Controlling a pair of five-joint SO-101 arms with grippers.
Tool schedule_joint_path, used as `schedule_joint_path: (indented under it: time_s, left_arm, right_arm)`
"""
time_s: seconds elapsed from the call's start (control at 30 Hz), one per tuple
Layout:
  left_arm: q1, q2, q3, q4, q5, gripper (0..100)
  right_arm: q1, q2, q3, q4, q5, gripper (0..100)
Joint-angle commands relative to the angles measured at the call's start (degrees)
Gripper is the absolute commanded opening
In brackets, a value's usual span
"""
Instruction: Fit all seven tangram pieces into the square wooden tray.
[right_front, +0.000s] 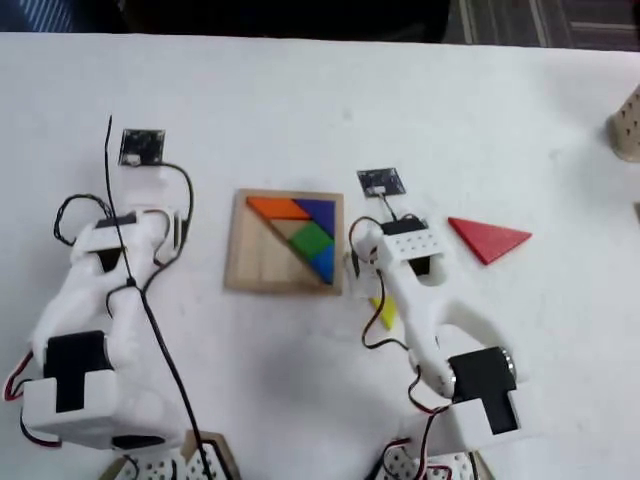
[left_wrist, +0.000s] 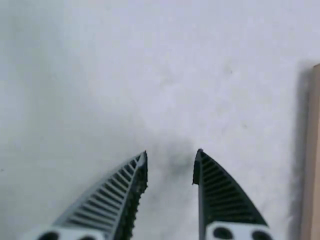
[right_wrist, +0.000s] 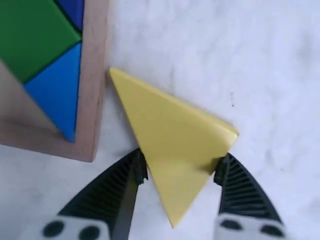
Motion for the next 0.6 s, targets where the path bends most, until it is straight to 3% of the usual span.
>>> schedule_joint_path:
  time_s: [0.0,0.1,0.3,0.57]
  left_arm:
    - [-1.0,-0.2,-2.9,0.4,1.0,17]
    - [-1.0,-0.2,-2.9,0.4,1.0,17]
    - [-1.0,-0.2,-2.9,0.4,1.0,17]
    - [-1.0,-0.2,-2.9,0.4,1.0,17]
  right_arm:
    - [0.0,-1.8,-1.9,0.6,3.9,14.6]
    - [-0.4,-6.5,-2.0,2.1,7.1,17.0]
    - [-0.3,-14.4,-2.1,4.6,9.3,33.7]
    - [-3.1,-5.8,-2.4,-2.0,9.2,29.6]
